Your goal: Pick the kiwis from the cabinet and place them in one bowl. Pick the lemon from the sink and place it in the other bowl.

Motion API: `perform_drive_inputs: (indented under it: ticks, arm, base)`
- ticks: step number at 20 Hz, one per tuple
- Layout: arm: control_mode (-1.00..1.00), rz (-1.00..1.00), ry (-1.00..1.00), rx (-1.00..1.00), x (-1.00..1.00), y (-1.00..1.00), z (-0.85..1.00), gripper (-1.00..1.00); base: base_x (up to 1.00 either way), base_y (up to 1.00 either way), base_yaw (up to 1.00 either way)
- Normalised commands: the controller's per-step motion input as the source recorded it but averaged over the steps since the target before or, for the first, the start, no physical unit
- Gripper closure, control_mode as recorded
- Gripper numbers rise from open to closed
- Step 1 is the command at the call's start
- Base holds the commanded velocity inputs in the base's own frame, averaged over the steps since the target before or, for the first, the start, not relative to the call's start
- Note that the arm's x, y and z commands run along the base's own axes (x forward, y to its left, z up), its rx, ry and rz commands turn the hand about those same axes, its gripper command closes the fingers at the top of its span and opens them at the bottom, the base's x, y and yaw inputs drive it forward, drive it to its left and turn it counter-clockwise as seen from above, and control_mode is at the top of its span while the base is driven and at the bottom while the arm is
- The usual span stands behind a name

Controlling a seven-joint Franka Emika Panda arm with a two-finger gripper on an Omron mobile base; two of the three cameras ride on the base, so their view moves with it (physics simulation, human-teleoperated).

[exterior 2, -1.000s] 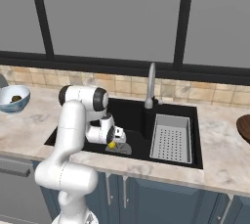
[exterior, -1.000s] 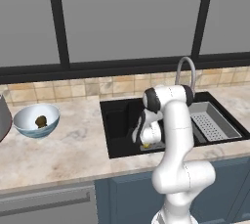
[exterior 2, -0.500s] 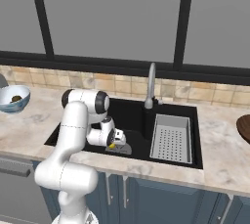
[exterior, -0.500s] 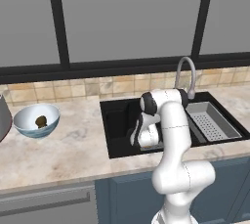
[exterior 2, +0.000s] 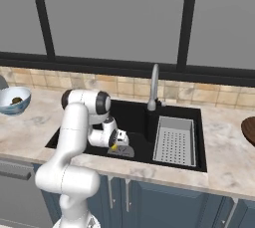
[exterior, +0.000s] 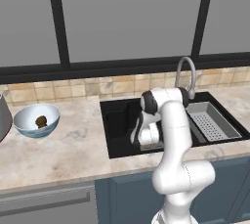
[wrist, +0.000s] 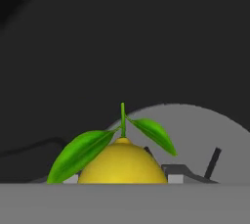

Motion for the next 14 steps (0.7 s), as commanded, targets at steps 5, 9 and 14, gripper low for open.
perform_drive_inputs:
  ticks: [5, 9, 14]
  arm:
    - [-1.00, -0.01, 0.00, 0.00, 0.00, 0.00, 0.97, 1.00]
    - [-1.00, -0.03, 0.00, 0.00, -0.09, 0.00, 1.00, 1.00]
    - [-1.00, -0.01, 0.01, 0.01, -0.22, 0.04, 1.00, 1.00]
  base:
    - [0.00, 0.00, 0.00]
    - [0.00, 0.00, 0.00]
    - [0.00, 0.00, 0.00]
